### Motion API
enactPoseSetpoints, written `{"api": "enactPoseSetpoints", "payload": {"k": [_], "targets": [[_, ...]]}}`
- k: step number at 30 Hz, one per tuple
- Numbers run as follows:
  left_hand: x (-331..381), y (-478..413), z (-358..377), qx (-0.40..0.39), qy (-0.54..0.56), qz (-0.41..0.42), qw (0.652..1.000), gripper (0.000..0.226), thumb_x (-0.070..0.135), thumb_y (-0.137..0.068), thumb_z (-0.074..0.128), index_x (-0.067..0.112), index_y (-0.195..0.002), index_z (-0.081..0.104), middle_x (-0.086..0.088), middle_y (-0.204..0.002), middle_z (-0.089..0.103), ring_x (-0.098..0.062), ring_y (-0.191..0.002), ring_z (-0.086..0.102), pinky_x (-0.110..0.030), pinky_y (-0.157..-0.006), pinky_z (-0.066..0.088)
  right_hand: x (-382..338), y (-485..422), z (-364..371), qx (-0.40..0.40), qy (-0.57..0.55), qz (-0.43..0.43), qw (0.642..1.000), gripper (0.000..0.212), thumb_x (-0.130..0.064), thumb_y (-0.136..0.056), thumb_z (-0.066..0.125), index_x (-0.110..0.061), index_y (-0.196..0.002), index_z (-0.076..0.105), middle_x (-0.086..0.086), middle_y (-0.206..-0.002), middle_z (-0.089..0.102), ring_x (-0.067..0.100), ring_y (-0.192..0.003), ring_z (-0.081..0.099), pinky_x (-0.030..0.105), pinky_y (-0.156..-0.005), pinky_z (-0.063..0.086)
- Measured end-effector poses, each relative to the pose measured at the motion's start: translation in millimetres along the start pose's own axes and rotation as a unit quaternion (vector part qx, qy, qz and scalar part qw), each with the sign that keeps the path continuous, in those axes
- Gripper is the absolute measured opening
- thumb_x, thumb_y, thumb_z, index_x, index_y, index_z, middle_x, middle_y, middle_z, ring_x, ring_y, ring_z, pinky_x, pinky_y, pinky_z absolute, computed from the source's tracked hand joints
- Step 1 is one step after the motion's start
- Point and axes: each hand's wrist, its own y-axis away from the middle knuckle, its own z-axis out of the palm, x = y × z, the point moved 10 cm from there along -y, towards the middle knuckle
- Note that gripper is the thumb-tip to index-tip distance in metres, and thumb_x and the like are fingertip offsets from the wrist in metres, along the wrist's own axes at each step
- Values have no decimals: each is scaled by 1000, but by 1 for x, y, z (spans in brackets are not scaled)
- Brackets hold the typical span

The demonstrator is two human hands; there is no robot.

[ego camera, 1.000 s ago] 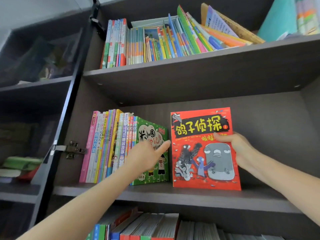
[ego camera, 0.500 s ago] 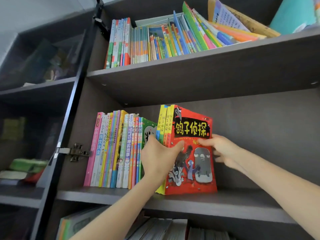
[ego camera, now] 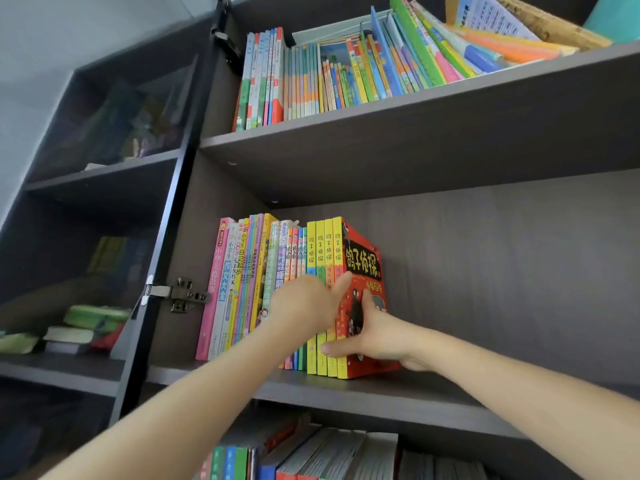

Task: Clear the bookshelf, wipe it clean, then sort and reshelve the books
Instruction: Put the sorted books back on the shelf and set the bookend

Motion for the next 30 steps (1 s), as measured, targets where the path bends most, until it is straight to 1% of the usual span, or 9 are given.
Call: {"api": "enactPoseSetpoints", "payload": {"k": [2, 4, 6, 9, 11, 14, 17, 25, 30], "targets": [[0, 8, 13, -72, -118, 94, 986, 75, 9, -97, 46, 23, -153, -1, -12, -101, 57, -20, -81, 58, -28, -72, 52, -2, -4, 4, 2, 7, -9, 1000, 130, -41, -76, 77, -22, -146, -31, -2, -157, 23, 19, -139, 29, 30, -106, 34], [-13, 9, 27, -134, -116, 92, 980, 61, 14, -98, 49, 18, -151, 19, -12, -113, 56, -22, -99, 60, -31, -86, 51, -2, -8, 4, -21, 0, -12, 1000, 130, -37, -78, 77, -20, -144, -33, -1, -153, 30, 18, -135, 35, 24, -96, 40], [-30, 8, 32, -135, 15, 41, 990, 39, 35, -100, 44, 7, -125, 51, -1, -87, 57, -13, -79, 60, -24, -74, 50, 1, -11, 0, -27, 12, -10, 1000, 129, -34, -80, 76, -16, -143, -35, 1, -150, 34, 18, -129, 40, 21, -92, 39], [-45, 3, 41, -133, 142, -21, 981, 35, 41, -95, 51, 6, -98, 54, 0, -72, 62, -10, -58, 62, -22, -59, 53, 10, -26, -5, -19, 36, -5, 999, 138, -39, -73, 81, -16, -142, -36, 4, -146, 41, 20, -125, 46, 32, -106, 41], [-41, 2, 45, -157, 145, -32, 976, 38, 37, -93, 56, 2, -109, 55, -10, -85, 69, -13, -59, 65, -24, -61, 56, 11, -32, -4, -22, 33, 1, 999, 140, -40, -71, 82, -16, -141, -37, 5, -149, 37, 23, -132, 41, 39, -110, 37], [-31, -7, 50, -177, -112, 15, 978, 75, 23, -89, 66, 22, -151, 24, -9, -132, 53, -20, -107, 60, -30, -87, 53, 11, -36, -2, -18, 12, 5, 1000, 140, -39, -71, 82, -18, -140, -38, 4, -153, 32, 24, -139, 34, 42, -114, 31], [-25, -15, 55, -172, -214, 57, 960, 91, 24, -87, 67, 29, -153, 4, -8, -139, 42, -24, -119, 51, -32, -93, 50, 13, -37, 0, -17, 16, 7, 1000, 140, -39, -71, 82, -18, -142, -37, 5, -154, 31, 24, -139, 33, 41, -114, 32], [-32, -11, 44, -92, -20, 31, 995, 76, 18, -88, 65, 18, -151, 23, -7, -120, 55, -23, -110, 57, -32, -90, 52, 8, -44, -1, -7, 61, 12, 998, 136, -40, -76, 78, -13, -140, -39, 5, -150, 37, 20, -128, 44, 29, -100, 41], [-44, 10, 35, -65, 173, -12, 983, 32, 33, -101, 42, 9, -95, 62, -13, -80, 70, -23, -73, 71, -38, -77, 58, 7, -33, -5, -9, 56, -5, 998, 138, -54, -66, 79, -19, -148, -26, 2, -149, 39, 19, -128, 45, 25, -91, 45]]}}
